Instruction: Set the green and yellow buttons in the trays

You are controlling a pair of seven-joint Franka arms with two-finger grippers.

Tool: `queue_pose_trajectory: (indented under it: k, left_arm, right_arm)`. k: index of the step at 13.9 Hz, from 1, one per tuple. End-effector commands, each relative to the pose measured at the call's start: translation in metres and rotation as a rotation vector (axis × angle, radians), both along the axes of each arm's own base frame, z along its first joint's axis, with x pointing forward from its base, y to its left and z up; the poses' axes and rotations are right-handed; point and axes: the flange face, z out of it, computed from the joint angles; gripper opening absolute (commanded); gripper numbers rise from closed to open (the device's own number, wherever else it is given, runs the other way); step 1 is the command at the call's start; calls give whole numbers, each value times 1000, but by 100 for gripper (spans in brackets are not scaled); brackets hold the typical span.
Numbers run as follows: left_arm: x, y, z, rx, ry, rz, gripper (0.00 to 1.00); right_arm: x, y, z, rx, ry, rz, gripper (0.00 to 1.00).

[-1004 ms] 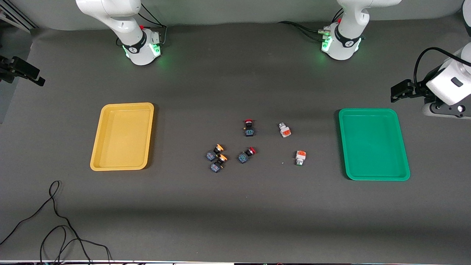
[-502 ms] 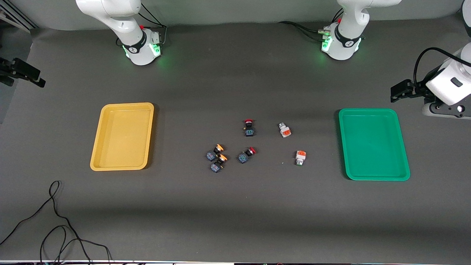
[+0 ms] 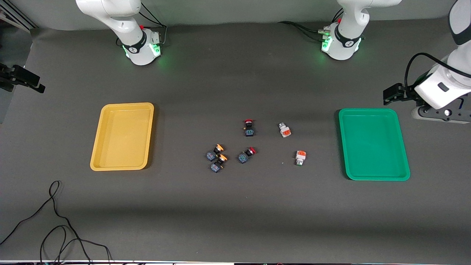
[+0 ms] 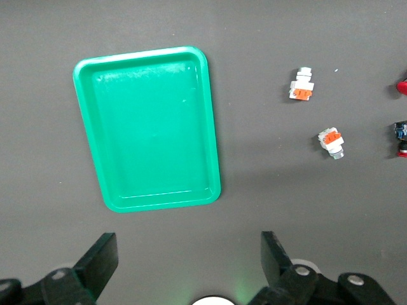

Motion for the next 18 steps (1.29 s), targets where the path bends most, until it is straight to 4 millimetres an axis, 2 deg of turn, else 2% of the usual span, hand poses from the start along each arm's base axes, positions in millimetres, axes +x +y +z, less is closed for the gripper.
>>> queue_pose_trajectory:
  k: [1,3,4,6,8,11,12,14,16,17,18]
  left_arm:
    - [0,-27,-6,4,-7,25,100]
    - [-4,-55,-10,12,-9,47,100]
    - [-7,-70,-11,18,-8,70,100]
    - [-17,-108,-10,30,-16,120,100]
    - [-26,-145,-7,29,-51,198,100]
    - [-37,-199,-12,19,-92,334,100]
    - [-41,-214,-16,18,-97,359,100]
    - [-39,-231,-30,15,-95,371,100]
    - [-36,-244,-65,4,-70,368,100]
    - [-42,-251,-82,7,-65,355,100]
    - [-46,-250,-102,7,-63,355,100]
  right_arm:
    - [2,-13,8,-7,-11,-5,100]
    - [5,-33,-2,3,7,-36,100]
    - [6,-37,-2,6,5,-44,100]
    - [8,-33,1,6,-1,-38,100]
    - [20,-19,-14,27,23,-27,100]
    - [42,16,-30,88,39,-95,100]
    - [53,35,-38,81,53,-120,100]
    - [67,71,-54,63,82,-145,98]
    - [85,92,-70,50,86,-212,98]
    - [93,108,-80,44,84,-212,99]
    - [99,120,-91,40,78,-223,99]
